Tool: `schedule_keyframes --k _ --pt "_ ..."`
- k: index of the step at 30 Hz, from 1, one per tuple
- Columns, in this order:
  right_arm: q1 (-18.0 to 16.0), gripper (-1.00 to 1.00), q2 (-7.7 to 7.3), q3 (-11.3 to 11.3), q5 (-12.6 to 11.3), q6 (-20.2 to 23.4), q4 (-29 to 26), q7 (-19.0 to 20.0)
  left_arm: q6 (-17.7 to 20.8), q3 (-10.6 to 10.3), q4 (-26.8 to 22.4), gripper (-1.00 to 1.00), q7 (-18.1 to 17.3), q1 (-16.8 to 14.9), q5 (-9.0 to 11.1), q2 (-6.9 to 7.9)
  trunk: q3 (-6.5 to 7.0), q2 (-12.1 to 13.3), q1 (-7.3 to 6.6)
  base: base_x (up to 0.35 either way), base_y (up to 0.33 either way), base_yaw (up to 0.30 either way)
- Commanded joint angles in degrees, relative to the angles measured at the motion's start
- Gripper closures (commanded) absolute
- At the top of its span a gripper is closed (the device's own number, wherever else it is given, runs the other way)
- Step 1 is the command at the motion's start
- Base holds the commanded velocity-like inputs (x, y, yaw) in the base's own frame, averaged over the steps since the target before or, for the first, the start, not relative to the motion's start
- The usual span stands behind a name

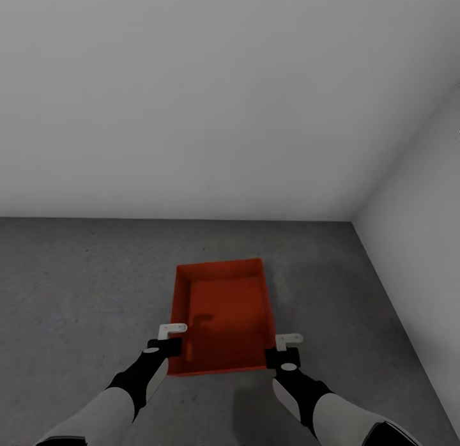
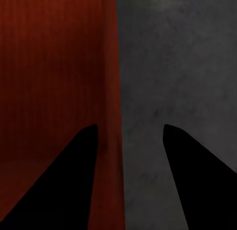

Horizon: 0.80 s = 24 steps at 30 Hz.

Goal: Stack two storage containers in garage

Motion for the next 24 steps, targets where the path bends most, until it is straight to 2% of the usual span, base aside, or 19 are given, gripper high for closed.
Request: schedule_keyframes --k 1,24 --pt "-0.02 1.0 -0.05 -0.54 -1.69 -0.14 0.34 -0.77 -3.17 0.15 -0.96 1.0 0.67 -0.03 0.2 0.05 -0.13 -0.02 -0.01 0.0 0.0 0.0" --pt "-0.02 1.0 -0.04 -0.5 -1.69 -0.14 0.37 -0.84 -3.22 0.15 -1.03 1.0 0.75 -0.03 0.23 0.05 -2.24 -0.02 -0.01 0.0 0.0 0.0"
